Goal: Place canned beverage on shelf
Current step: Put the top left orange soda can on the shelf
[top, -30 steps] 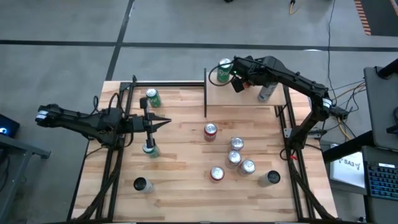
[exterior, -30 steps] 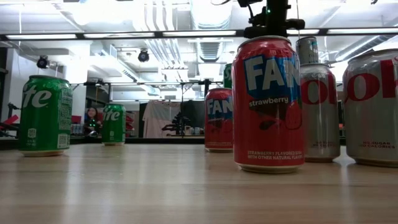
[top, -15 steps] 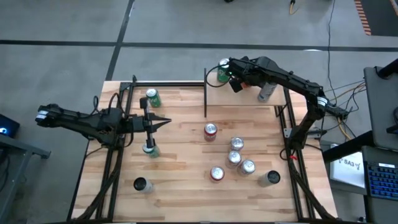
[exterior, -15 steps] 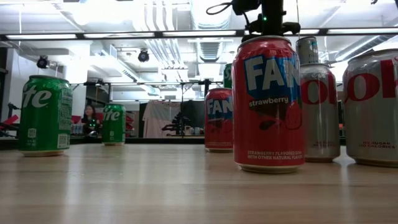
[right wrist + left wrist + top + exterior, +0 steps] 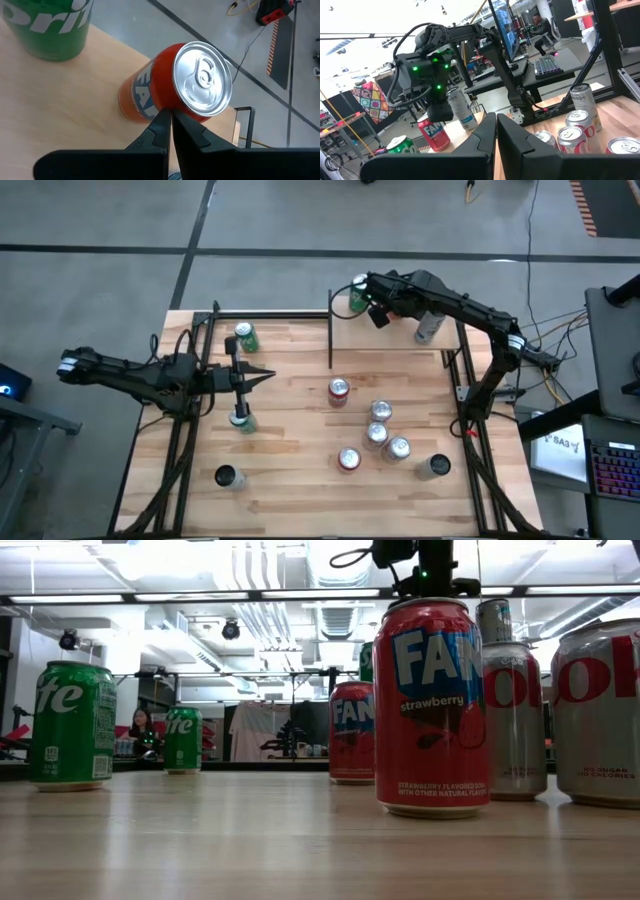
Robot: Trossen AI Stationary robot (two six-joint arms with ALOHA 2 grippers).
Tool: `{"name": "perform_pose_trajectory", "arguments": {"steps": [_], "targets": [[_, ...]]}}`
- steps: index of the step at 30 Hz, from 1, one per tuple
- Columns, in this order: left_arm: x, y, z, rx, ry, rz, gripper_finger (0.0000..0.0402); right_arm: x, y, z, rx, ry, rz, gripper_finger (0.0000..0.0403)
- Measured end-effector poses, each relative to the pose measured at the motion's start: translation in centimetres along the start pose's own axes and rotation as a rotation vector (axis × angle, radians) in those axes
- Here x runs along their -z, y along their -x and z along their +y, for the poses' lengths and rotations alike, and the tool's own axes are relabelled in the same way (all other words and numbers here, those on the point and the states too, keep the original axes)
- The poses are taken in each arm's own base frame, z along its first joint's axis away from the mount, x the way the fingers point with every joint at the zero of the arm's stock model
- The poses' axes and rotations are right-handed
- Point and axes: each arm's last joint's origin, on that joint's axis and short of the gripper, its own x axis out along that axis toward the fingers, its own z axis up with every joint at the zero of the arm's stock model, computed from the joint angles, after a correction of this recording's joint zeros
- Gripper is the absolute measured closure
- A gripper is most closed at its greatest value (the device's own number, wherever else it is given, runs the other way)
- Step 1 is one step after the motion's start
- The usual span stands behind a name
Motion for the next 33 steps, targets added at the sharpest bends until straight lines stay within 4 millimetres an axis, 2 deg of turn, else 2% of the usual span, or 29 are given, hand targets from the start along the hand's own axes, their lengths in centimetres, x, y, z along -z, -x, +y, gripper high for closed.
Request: {"name": "perform_pose_trajectory", "arguments": {"steps": [25, 33], "targets": [[0.00, 0.00, 0.00, 0.000, 0.000, 0.000, 0.0402, -0.47, -0.06, -0.04, 0.023, 0.006, -0.050, 0.0394], [0.00, 0.00, 0.00, 0.000, 0.000, 0.000, 0.0402, -0.33, 0.12, -0.08, -0.032, -0.023, -0.024, 0.0394]]}}
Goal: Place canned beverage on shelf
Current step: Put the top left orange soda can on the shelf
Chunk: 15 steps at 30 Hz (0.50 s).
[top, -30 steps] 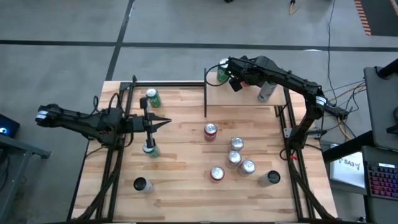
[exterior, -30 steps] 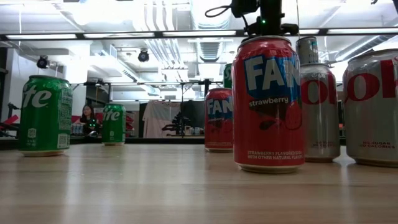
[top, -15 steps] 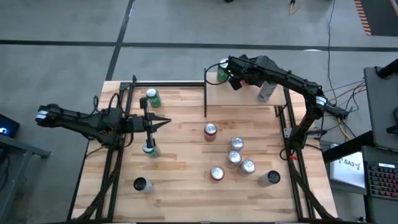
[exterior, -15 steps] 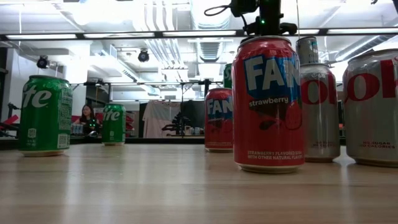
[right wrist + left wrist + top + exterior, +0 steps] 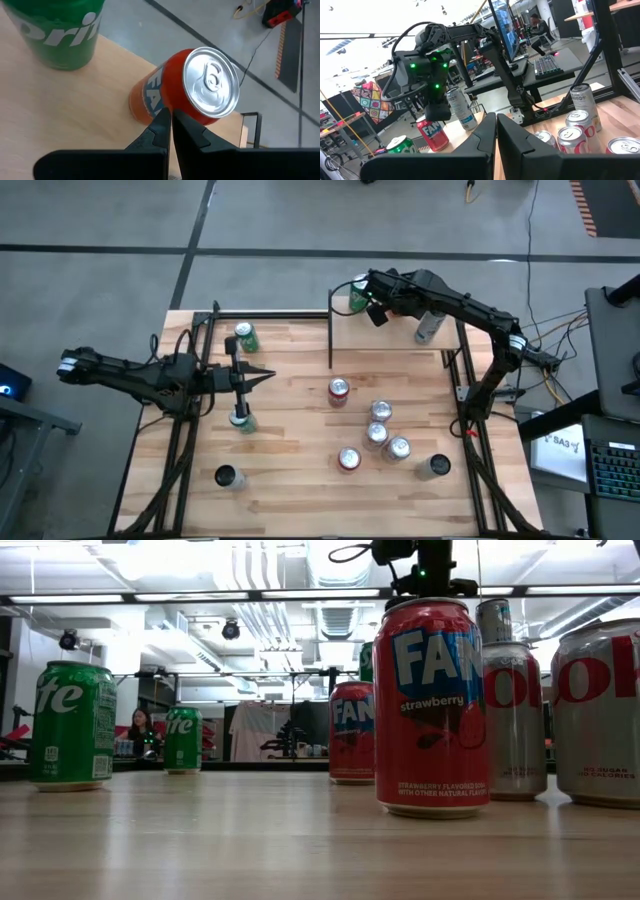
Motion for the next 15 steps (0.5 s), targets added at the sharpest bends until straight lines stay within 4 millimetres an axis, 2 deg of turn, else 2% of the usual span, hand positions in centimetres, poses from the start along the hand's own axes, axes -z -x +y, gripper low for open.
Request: {"name": "perform_pose_trajectory", "arguments": {"steps": [9, 15], "targets": [[0.00, 0.00, -0.01, 0.001, 0.000, 0.000, 0.0402, -0.31, -0.44, -0.17, 0.034, 0.004, -0.014, 0.0394], [0.00, 0.00, -0.01, 0.001, 0.000, 0.000, 0.0402, -0.34, -0.02, -0.27, 0.022, 0.014, -0.030, 0.0394]]}}
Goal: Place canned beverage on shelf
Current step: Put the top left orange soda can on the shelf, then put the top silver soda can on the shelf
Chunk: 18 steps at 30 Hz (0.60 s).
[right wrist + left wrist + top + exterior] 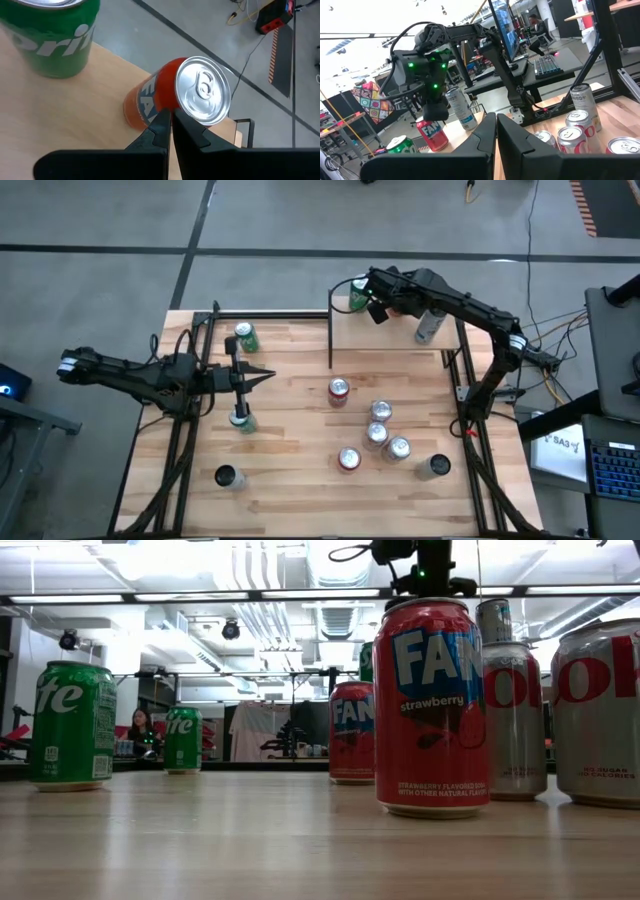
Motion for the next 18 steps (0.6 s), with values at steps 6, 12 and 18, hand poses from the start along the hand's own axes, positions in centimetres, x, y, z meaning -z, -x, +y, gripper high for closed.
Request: {"name": "perform_pose_trajectory", "arguments": {"steps": [6, 12, 18], "targets": [[0.0, 0.0, 0.0, 0.000, 0.009, 0.000, 0.0402, 0.6, 3.2, 0.7, -0.070, 0.024, -0.079, 0.0394], [-0.2, 0.0, 0.1, -0.008, 0.048, -0.019, 0.0402, 3.4, 8.5, 2.2, -0.134, 0.135, -0.252, 0.0394], [0.0, -0.5, -0.2, -0.006, 0.125, -0.016, 0.0402, 7.4, 13.1, 3.7, -0.273, 0.287, -0.354, 0.0394]]}}
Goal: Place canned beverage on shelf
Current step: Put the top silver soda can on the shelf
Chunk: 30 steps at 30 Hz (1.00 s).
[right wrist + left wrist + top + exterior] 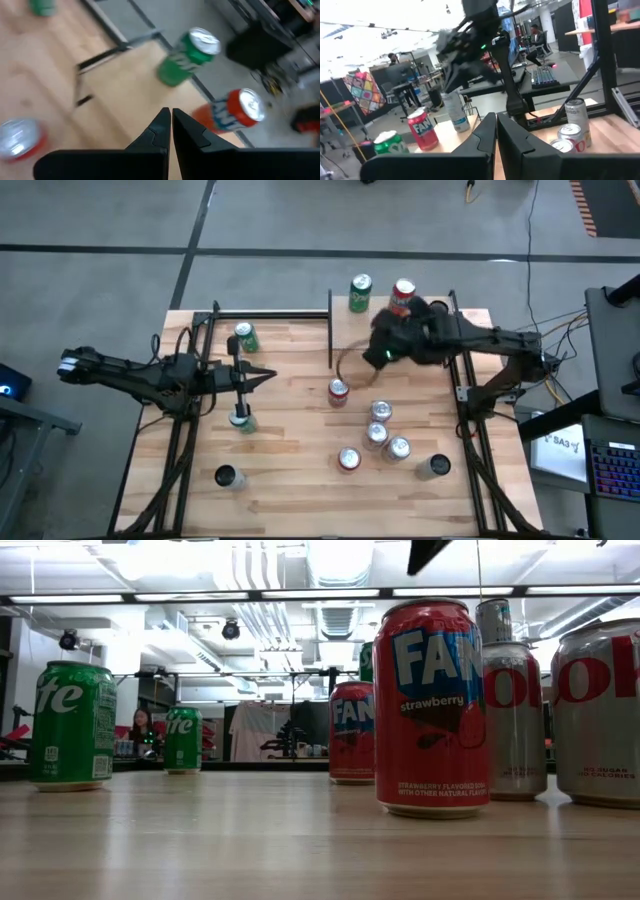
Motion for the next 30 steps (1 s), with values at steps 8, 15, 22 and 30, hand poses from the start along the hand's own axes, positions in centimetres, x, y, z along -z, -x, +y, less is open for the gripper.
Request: {"name": "perform_pose_trajectory", "arguments": {"steps": [8, 15, 22, 30], "targets": [[1.4, -2.1, -1.5, 0.125, 0.151, 0.032, 0.0402, 3.6, 4.6, 3.1, -0.206, 0.103, -0.177, 0.0394], [2.2, -3.7, -2.2, 0.135, 0.245, 0.103, 0.0402, 6.8, 4.7, 5.2, -0.420, 0.145, -0.338, 0.0394], [2.4, -5.0, -2.7, 0.144, 0.304, 0.230, 0.0402, 10.0, 2.5, 6.4, -0.534, 0.181, -0.380, 0.0394], [2.9, -5.5, -3.0, 0.144, 0.355, 0.354, 0.0402, 12.6, 0.7, 7.2, -0.617, 0.204, -0.483, 0.0394]]}}
